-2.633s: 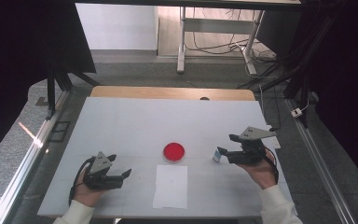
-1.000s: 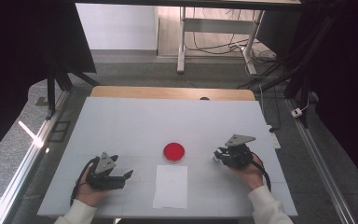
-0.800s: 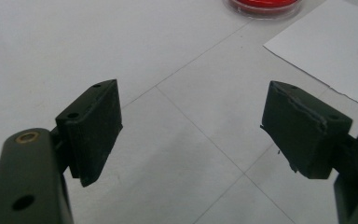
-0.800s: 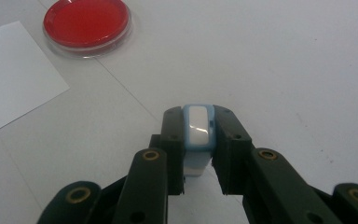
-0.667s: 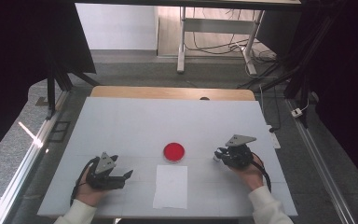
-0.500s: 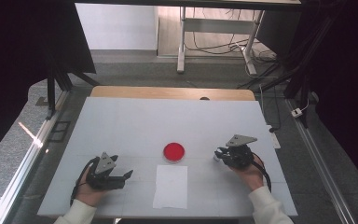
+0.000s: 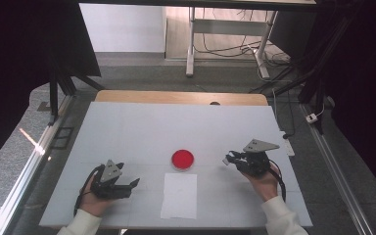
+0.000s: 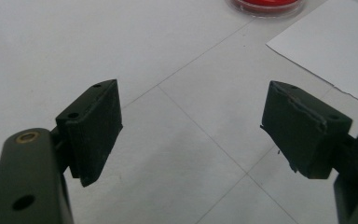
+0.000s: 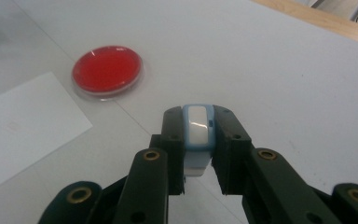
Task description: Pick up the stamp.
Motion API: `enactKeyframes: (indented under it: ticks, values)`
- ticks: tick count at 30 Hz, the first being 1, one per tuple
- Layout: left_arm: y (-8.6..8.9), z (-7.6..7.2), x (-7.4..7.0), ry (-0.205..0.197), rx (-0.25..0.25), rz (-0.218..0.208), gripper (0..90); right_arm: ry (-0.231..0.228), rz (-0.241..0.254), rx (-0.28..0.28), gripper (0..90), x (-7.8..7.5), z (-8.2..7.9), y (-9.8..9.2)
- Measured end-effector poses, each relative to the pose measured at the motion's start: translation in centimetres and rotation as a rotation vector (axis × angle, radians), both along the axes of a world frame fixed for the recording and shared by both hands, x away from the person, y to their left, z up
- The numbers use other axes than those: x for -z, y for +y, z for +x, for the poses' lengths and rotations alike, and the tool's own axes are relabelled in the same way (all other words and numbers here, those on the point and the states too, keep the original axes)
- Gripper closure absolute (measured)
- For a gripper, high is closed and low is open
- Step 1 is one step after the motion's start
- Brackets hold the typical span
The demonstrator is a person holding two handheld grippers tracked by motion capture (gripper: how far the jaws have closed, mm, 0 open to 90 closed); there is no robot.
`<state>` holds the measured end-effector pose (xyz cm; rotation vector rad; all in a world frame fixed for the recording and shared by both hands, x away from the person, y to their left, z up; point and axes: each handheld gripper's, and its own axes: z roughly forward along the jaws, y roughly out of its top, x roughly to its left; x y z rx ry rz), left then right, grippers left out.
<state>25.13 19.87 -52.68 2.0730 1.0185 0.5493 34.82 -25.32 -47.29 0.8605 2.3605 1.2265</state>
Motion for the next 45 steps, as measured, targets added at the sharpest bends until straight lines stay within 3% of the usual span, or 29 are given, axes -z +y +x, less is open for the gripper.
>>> enactKeyframes:
  ticks: [10,16,18,30,45]
  values:
    - [0.0,0.0,0.0,0.0,0.002,0.0,20.0,-0.042,0.056,-0.013,75.0,-0.8,-0.5,0.2]
    - [-0.1,0.0,0.0,-0.001,0.0,-0.006,20.0,-0.026,0.083,-0.024,75.0,-1.1,-0.5,0.6]
    - [-0.1,0.0,0.0,-0.002,-0.001,-0.009,20.0,-0.025,0.112,-0.029,75.0,-1.1,-0.5,0.8]
    - [-0.2,-0.4,-0.2,-0.019,-0.001,-0.016,20.1,-0.037,0.15,-0.055,75.0,-2.0,-1.3,1.7]
    - [-0.2,-0.2,-0.2,-0.019,-0.009,-0.027,20.3,-0.054,0.165,-0.1,75.0,-2.0,-2.4,4.5]
